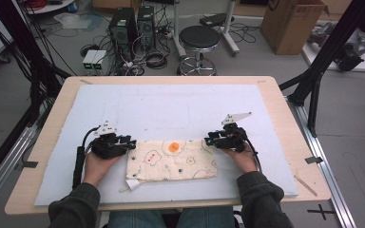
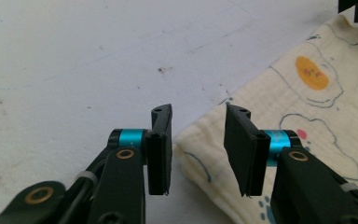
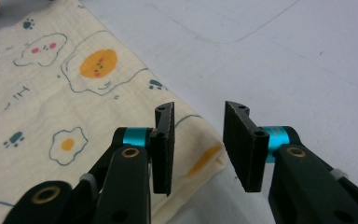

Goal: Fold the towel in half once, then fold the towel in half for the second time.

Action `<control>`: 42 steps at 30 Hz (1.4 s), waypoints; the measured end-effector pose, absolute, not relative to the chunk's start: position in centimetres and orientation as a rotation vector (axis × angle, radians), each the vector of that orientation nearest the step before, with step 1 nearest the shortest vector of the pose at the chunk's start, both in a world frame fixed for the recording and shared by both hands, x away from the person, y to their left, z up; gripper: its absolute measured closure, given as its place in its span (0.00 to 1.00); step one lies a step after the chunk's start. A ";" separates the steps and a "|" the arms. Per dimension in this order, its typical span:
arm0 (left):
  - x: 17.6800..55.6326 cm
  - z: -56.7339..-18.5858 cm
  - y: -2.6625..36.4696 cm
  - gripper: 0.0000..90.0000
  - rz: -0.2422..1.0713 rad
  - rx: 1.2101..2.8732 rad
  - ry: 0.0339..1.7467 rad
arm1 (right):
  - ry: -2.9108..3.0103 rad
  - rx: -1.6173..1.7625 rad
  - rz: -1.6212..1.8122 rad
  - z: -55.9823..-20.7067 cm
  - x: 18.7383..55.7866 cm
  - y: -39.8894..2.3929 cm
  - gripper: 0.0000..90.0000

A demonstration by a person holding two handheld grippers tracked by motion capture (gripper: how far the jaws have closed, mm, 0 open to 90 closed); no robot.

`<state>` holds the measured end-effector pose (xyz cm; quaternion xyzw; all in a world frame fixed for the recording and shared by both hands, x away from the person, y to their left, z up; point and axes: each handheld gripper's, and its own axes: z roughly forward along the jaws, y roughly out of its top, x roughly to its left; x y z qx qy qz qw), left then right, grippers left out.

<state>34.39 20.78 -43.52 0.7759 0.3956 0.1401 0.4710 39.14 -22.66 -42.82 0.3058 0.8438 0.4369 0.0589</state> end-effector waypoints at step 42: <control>32.8 -41.5 21.2 0.49 0.338 1.852 0.883 | 2.523 0.871 1.351 -41.2 37.3 -22.7 0.49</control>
